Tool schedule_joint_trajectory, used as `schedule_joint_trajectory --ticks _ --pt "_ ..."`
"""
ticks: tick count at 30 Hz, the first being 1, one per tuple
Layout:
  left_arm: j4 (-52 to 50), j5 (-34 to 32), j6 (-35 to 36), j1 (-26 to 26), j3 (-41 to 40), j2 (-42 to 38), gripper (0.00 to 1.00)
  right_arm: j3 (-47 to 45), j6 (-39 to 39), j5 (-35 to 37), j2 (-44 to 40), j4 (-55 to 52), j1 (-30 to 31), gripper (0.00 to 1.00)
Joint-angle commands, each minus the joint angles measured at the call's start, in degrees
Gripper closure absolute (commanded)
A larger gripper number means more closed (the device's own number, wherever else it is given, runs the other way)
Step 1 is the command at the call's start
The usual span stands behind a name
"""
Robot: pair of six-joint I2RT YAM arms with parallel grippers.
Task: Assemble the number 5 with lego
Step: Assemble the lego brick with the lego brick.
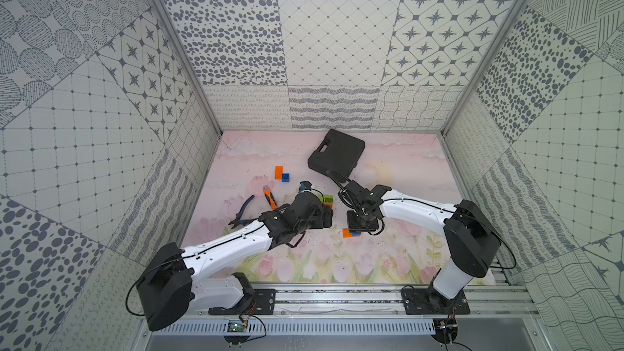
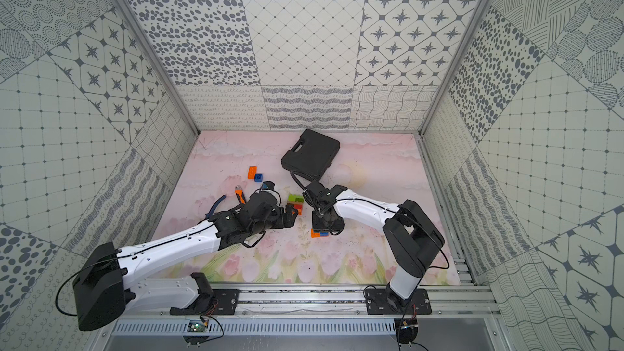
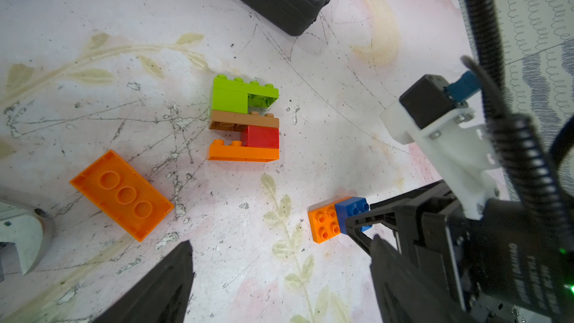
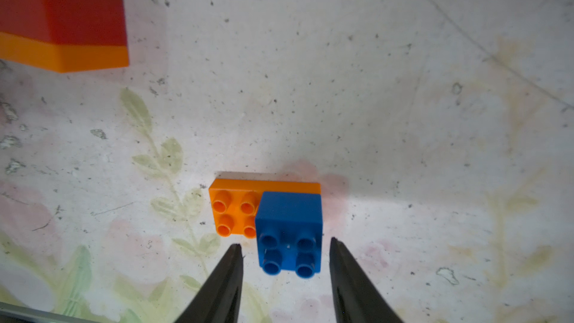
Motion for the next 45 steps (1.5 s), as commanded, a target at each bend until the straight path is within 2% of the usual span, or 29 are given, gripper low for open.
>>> schedule_joint_trajectory --ticks 1,4,8,16,20,26,27,28,34,37,41,45 --pt "-0.12 0.08 1.02 0.27 0.21 -0.16 0.08 0.87 -0.15 1.52 1.68 -0.09 0.28 0.59" --pt "-0.23 -0.05 1.07 0.30 0.06 -0.23 0.08 0.73 -0.05 2.21 2.42 0.18 0.36 0.62" --pt "-0.30 -0.10 0.99 0.29 0.13 -0.24 0.08 -0.64 0.34 2.56 3.08 0.41 0.31 0.72" --pt "-0.05 -0.03 0.97 0.30 0.19 0.31 0.08 -7.21 2.48 0.00 8.07 5.00 0.41 0.77" --pt "-0.52 -0.23 1.09 0.29 0.22 0.40 0.08 -7.14 3.26 -0.43 8.72 4.94 0.45 0.76" --pt "-1.63 -1.95 1.03 0.40 -0.05 -0.60 0.08 -2.82 3.69 4.07 3.72 0.65 0.45 0.71" --pt "-2.11 -2.27 0.97 0.42 0.04 -0.69 0.08 -2.47 3.64 4.43 3.14 0.88 0.45 0.68" --pt "-2.63 -2.38 0.94 0.62 0.20 -0.87 0.08 -2.11 3.51 4.62 2.67 1.10 0.31 0.60" --pt "-6.32 -3.43 0.26 1.77 1.01 -1.15 0.08 -0.46 2.79 3.28 -0.38 0.58 0.27 0.50" --pt "-7.96 -2.60 -1.19 3.64 1.15 -0.65 0.08 -1.16 2.92 2.65 -3.78 1.70 0.27 0.41" --pt "-11.36 -1.50 -3.55 6.25 2.45 0.67 0.12 -2.29 2.96 3.71 -8.15 2.78 0.23 0.37" --pt "-17.58 0.12 -6.87 9.68 4.32 3.51 0.17 -6.72 3.71 2.58 -13.16 9.21 0.25 0.31"
